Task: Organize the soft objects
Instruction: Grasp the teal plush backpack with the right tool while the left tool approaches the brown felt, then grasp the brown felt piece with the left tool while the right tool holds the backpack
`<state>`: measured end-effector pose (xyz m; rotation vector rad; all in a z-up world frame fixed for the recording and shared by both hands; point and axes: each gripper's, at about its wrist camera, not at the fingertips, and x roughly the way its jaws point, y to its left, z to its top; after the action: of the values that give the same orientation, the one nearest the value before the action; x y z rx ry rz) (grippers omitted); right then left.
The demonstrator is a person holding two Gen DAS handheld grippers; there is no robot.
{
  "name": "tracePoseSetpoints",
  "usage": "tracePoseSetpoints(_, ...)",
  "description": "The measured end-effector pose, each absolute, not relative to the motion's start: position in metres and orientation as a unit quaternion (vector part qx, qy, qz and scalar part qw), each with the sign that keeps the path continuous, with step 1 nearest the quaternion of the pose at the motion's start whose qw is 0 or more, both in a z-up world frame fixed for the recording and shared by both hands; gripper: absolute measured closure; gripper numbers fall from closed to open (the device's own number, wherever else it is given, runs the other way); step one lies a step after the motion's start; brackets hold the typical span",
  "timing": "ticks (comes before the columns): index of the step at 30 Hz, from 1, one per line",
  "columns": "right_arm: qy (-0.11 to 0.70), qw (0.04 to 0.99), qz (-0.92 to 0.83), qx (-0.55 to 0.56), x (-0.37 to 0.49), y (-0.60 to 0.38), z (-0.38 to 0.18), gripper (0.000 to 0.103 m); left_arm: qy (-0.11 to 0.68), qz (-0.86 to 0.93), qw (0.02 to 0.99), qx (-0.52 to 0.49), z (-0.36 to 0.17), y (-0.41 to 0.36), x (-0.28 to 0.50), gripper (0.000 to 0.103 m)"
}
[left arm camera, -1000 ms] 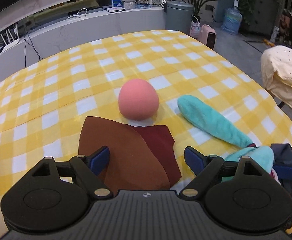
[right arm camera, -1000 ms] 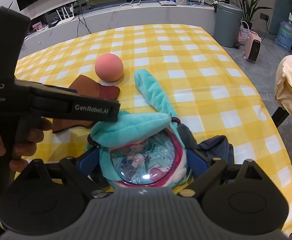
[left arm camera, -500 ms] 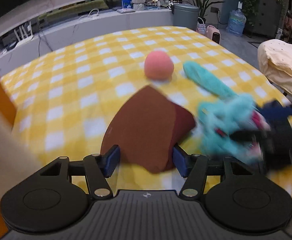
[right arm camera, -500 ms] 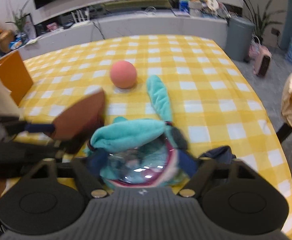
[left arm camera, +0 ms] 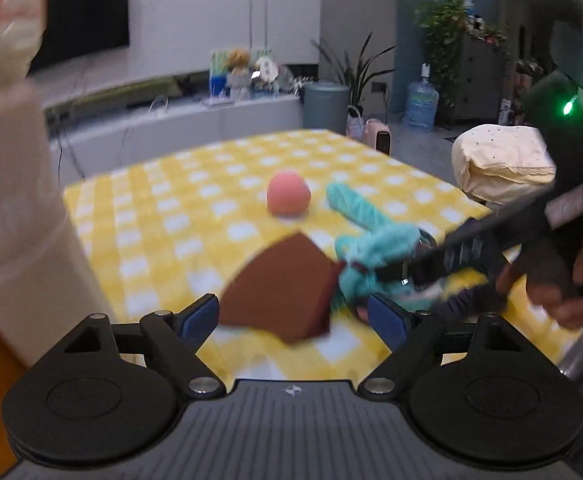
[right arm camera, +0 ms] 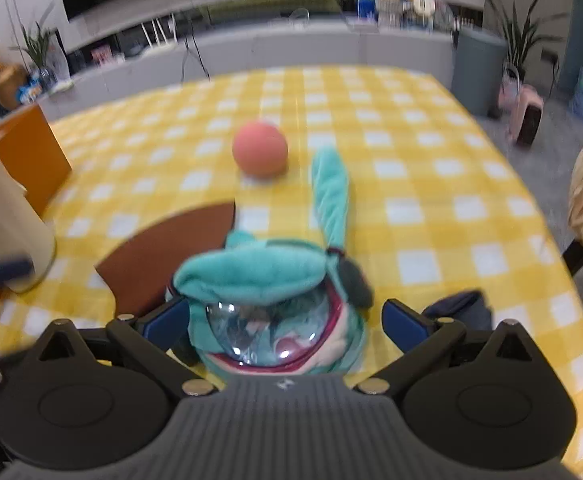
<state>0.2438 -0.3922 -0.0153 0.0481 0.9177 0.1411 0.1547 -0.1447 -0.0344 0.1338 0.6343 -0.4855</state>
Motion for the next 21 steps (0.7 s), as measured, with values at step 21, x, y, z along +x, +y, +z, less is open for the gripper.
tracePoseSetpoints(21, 0.456, 0.888, 0.055, -0.003, 0.244, -0.407, -0.016, 0.01, 0.375, -0.308, 0.873, 0.05, -0.051, -0.161, 0.237, 0.0)
